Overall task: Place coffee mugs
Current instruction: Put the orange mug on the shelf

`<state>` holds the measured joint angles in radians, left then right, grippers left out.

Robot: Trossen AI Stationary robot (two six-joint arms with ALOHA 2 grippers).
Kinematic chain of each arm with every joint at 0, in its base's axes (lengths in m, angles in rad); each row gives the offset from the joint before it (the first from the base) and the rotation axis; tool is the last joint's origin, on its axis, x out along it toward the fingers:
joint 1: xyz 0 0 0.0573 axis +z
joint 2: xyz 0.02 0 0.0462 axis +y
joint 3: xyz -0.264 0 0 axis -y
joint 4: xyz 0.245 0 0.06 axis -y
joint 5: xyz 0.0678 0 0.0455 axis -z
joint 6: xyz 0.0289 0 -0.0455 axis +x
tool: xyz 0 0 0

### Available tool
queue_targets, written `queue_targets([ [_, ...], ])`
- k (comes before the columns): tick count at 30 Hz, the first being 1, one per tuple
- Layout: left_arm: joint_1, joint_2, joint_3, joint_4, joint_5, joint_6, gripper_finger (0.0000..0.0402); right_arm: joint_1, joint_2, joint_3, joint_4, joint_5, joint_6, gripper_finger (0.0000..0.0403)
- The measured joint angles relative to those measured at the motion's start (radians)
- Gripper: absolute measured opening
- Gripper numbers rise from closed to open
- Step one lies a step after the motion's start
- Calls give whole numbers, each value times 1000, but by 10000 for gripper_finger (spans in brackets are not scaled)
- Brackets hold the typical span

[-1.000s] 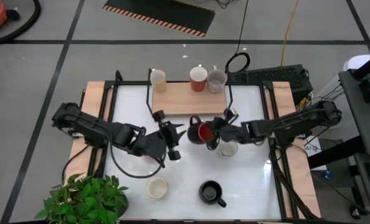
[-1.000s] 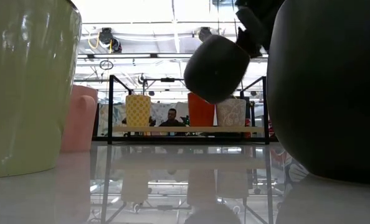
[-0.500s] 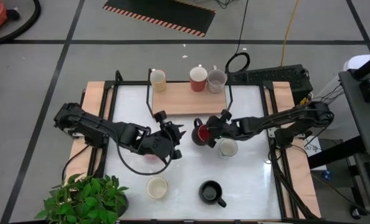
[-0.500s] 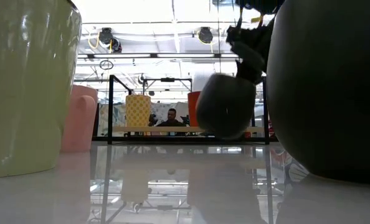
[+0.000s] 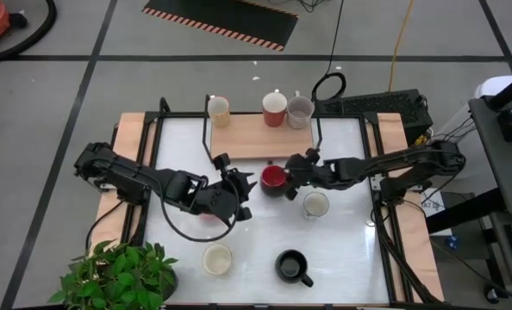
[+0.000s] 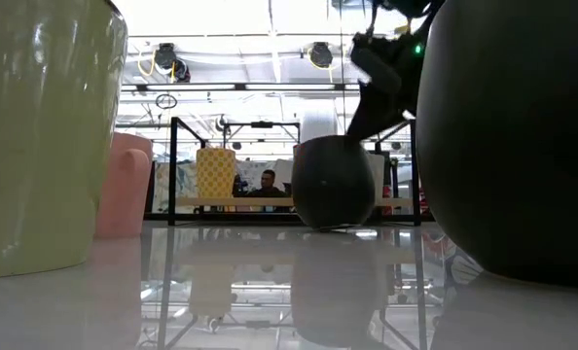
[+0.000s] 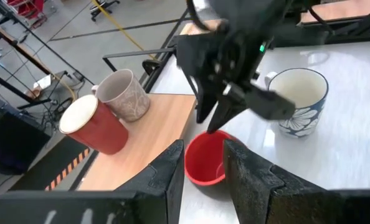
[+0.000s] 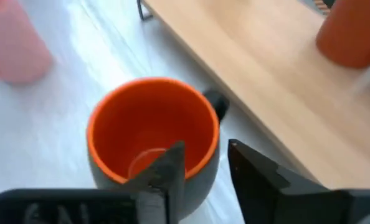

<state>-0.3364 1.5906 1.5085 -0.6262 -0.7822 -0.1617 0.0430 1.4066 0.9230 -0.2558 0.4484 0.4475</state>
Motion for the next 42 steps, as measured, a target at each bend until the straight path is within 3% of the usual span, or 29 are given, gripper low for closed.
queue_targets([
  [5, 2, 0, 0, 1, 0, 20, 115, 27, -99, 0, -34, -3, -45, 150],
  [9, -2, 16, 0, 9, 32, 175, 115, 50, -185, -1, -106, -4, -80, 161],
  [11, 6, 22, -2, 5, 111, 247, 115, 58, -231, -1, -147, -3, -91, 161],
  [15, 66, 44, 2, 40, 379, 327, 116, 64, -312, -2, -201, -2, -93, 159],
  [18, 117, 81, 0, 29, 457, 363, 116, 64, -357, -2, -210, 0, -81, 158],
  [25, 223, 181, -1, 27, 524, 364, 128, 64, -390, -2, -205, 14, -103, 158],
  [35, 205, 289, 1, 177, 513, 346, 270, 63, -392, -3, -218, 178, -179, 158],
  [42, 209, 357, 2, 189, 486, 320, 257, 61, -406, -3, -212, 184, -203, 157],
])
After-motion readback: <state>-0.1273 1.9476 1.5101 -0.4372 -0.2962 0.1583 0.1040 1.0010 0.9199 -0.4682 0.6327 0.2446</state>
